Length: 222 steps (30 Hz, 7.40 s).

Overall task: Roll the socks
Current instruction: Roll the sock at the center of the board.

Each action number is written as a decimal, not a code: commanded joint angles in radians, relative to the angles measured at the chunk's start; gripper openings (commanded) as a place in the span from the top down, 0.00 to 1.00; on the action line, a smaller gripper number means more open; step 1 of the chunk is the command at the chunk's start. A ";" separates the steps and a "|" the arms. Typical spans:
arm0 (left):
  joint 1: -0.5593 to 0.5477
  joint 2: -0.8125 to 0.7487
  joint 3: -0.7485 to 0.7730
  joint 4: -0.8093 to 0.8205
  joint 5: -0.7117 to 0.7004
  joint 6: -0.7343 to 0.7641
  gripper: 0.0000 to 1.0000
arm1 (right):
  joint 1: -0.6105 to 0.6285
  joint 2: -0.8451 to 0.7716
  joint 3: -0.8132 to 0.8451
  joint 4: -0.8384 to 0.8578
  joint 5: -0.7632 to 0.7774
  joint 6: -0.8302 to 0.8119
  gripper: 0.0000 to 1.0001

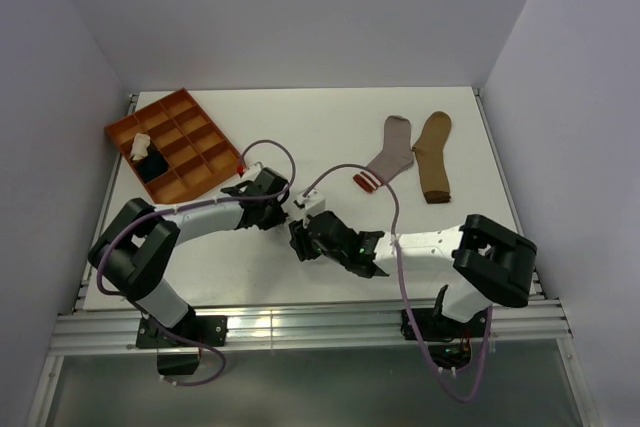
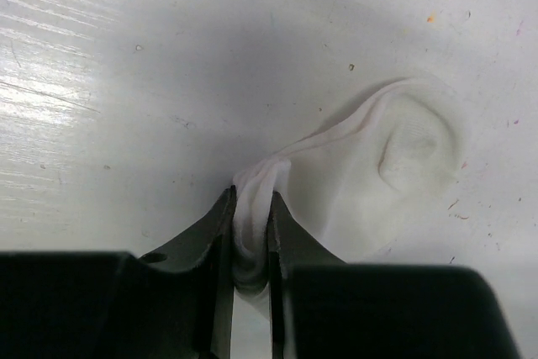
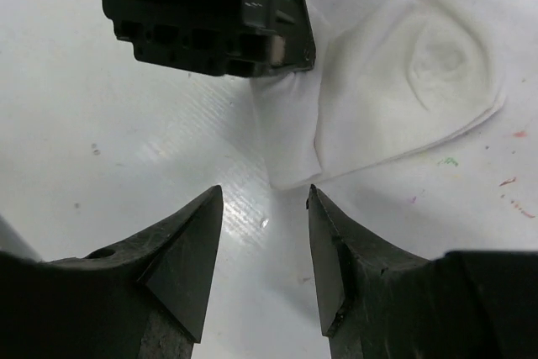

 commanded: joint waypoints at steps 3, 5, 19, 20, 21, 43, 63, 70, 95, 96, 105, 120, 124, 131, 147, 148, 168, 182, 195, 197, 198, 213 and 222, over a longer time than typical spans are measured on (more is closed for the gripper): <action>-0.021 0.050 0.010 -0.116 -0.007 0.038 1.00 | 0.069 0.080 0.108 -0.043 0.236 -0.143 0.47; -0.021 0.049 0.010 -0.115 -0.007 0.038 1.00 | 0.083 0.097 0.127 -0.040 0.262 -0.166 0.47; -0.024 0.046 0.010 -0.106 0.006 0.046 1.00 | 0.119 0.235 0.183 -0.040 0.244 -0.205 0.65; -0.024 0.046 0.009 -0.099 0.009 0.046 0.99 | 0.119 0.239 0.177 -0.034 0.233 -0.202 0.72; -0.024 0.044 0.004 -0.098 0.010 0.044 0.97 | 0.117 0.239 0.174 -0.032 0.225 -0.197 0.78; 0.002 -0.303 -0.078 -0.061 -0.102 -0.055 0.19 | -0.363 0.235 0.038 0.160 -0.865 0.249 1.00; -0.006 -0.217 -0.204 0.233 0.073 -0.037 0.30 | -0.519 0.479 0.134 0.201 -1.049 0.369 1.00; -0.007 -0.163 -0.191 0.240 0.033 -0.045 0.34 | -0.522 0.496 0.150 0.172 -1.046 0.355 1.00; -0.007 0.042 -0.148 0.068 0.012 -0.088 1.00 | -0.451 0.151 0.144 -0.064 -0.631 0.047 0.58; -0.007 0.044 -0.145 0.063 0.016 -0.084 1.00 | -0.434 0.085 0.121 -0.063 -0.576 0.027 0.55; -0.007 0.053 -0.122 0.045 0.047 -0.052 1.00 | -0.122 -0.005 0.085 -0.052 -0.014 -0.194 0.47; -0.007 0.052 -0.109 0.042 0.064 -0.040 1.00 | 0.027 0.166 0.130 0.009 0.138 -0.286 0.54; -0.007 0.056 -0.108 0.042 0.068 -0.035 1.00 | 0.031 0.181 0.128 0.028 0.144 -0.294 0.54; -0.007 0.055 -0.109 0.042 0.072 -0.031 1.00 | 0.039 0.183 0.130 0.046 0.188 -0.295 0.53; -0.007 0.042 -0.102 0.031 0.085 -0.020 1.00 | 0.045 0.193 0.131 0.092 0.198 -0.315 0.51; -0.007 0.042 -0.102 0.031 0.087 -0.018 1.00 | 0.045 0.207 0.133 0.092 0.196 -0.311 0.51; -0.007 0.036 -0.088 0.043 0.150 0.020 0.96 | 0.022 0.385 0.196 -0.035 0.084 -0.256 0.93; 0.039 -0.103 -0.085 0.022 0.042 0.037 0.28 | -0.225 0.322 0.193 -0.196 -0.626 -0.094 1.00; 0.092 -0.353 -0.236 0.094 0.012 -0.028 0.21 | -0.409 0.437 0.245 -0.138 -1.028 0.163 1.00; 0.092 -0.376 -0.275 0.127 0.060 -0.040 0.20 | -0.426 0.463 0.249 -0.091 -1.078 0.230 1.00; 0.091 -0.391 -0.287 0.141 0.078 -0.041 0.20 | -0.436 0.468 0.248 -0.072 -1.085 0.251 1.00; 0.030 -0.335 -0.370 0.316 0.081 -0.129 0.30 | -0.457 0.561 0.174 0.295 -1.129 0.602 1.00; 0.030 -0.231 -0.356 0.315 0.076 -0.138 0.45 | -0.460 0.588 0.148 0.373 -1.128 0.650 1.00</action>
